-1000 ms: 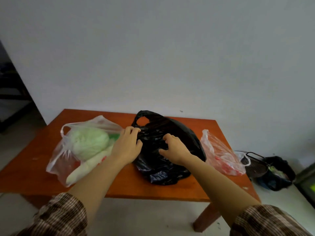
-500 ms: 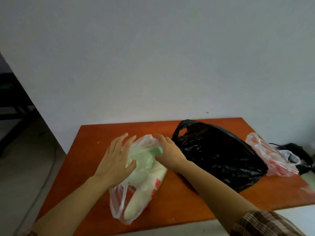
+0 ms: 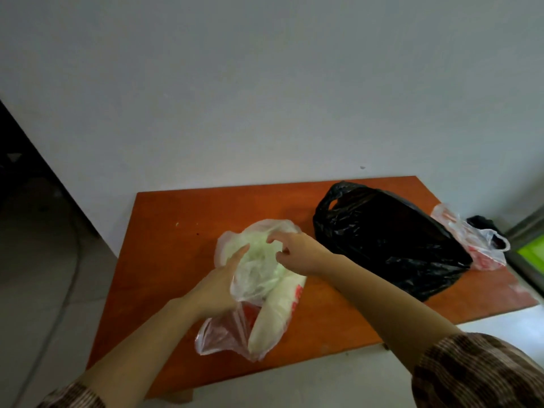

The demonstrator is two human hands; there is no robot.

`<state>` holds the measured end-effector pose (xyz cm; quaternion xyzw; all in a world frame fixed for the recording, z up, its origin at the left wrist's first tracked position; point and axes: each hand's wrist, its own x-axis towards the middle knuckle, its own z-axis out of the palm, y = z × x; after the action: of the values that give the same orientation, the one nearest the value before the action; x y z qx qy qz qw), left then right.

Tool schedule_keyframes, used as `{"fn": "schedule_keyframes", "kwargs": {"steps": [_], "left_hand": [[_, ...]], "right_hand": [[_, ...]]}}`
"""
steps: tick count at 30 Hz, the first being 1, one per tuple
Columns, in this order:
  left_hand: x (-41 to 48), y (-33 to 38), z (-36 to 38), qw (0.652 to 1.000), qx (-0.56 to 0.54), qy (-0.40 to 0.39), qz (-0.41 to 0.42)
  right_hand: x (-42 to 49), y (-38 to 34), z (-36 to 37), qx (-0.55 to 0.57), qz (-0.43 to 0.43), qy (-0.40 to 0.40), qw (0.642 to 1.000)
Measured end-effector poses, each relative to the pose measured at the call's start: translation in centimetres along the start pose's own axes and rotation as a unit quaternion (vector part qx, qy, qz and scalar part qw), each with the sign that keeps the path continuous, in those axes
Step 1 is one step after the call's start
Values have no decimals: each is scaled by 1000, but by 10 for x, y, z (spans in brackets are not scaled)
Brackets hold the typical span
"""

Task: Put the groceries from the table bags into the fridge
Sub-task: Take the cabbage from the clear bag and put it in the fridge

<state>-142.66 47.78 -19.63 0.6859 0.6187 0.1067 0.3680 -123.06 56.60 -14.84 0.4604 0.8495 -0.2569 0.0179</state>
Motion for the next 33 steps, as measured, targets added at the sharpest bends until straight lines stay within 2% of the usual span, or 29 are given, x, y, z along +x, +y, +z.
{"fn": "schedule_keyframes", "kwargs": {"steps": [3,5,7,9,11,13,15,17,18,19,20,22,24,26,27,29,31,33], "left_hand": [[4,-7,-11,998,-37,-45,-8],[6,-10,-22,998,-25,-58,-19],[12,-12,-33,999,10,-21,-27],[18,-19,-42,998,0,43,-54],[26,-31,-45,985,-28,105,-131],[31,-44,-43,946,-133,170,-242],[36,-50,-38,864,-299,223,-338],[44,-53,-31,793,-416,254,-365],[48,-51,-26,772,-447,267,-364],[52,-47,-21,769,-449,279,-359],[56,-43,-16,793,-418,284,-341],[55,-28,-8,872,-292,270,-284],[51,-13,-3,929,-215,228,-199],[53,-5,0,958,-192,172,-127],[55,-6,0,969,-168,139,-113],[60,-14,-10,984,-94,100,-110],[67,-23,-26,991,-31,77,-108],[74,-29,-41,994,-12,33,-107]], "right_hand": [[0,5,7,-134,-7,-80,988],[3,13,14,-183,-6,-81,980],[4,20,16,-178,-6,-68,982],[6,27,14,-178,-8,-64,982],[11,40,11,-201,1,-49,978],[17,59,8,-270,7,-39,962],[17,75,4,-327,1,-59,943],[15,93,4,-341,12,-108,934],[16,101,6,-332,23,-128,934],[17,107,5,-291,35,-128,947],[18,111,3,-214,45,-102,970],[22,104,-7,-22,54,10,998],[22,79,-16,160,37,102,981],[21,44,-19,245,-2,57,968],[20,30,-15,232,-15,3,973],[20,9,-3,74,-23,-87,993],[22,1,10,-122,23,-93,988],[24,-5,19,-175,101,-60,978]]}}
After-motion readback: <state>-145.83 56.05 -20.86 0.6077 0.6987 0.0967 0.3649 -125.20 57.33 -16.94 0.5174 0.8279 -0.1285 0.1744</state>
